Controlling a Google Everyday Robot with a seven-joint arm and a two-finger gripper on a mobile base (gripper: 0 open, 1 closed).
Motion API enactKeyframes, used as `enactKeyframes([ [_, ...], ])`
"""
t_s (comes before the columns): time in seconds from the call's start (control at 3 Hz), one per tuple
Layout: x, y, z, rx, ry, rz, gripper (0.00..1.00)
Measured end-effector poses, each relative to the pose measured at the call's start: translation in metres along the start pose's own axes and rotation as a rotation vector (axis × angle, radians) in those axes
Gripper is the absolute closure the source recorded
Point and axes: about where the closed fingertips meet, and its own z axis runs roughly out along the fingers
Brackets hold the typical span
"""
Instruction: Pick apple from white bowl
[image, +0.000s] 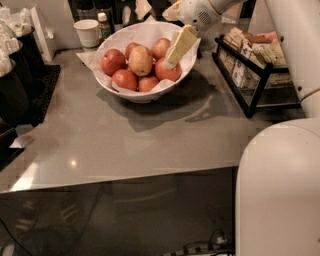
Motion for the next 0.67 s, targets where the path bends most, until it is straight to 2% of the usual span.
enactKeyframes([
  [0.33,0.000,0.000,0.000,0.000,0.000,0.000,0.09],
  [0.67,0.000,-0.001,0.018,-0.022,-0.035,0.006,0.06],
])
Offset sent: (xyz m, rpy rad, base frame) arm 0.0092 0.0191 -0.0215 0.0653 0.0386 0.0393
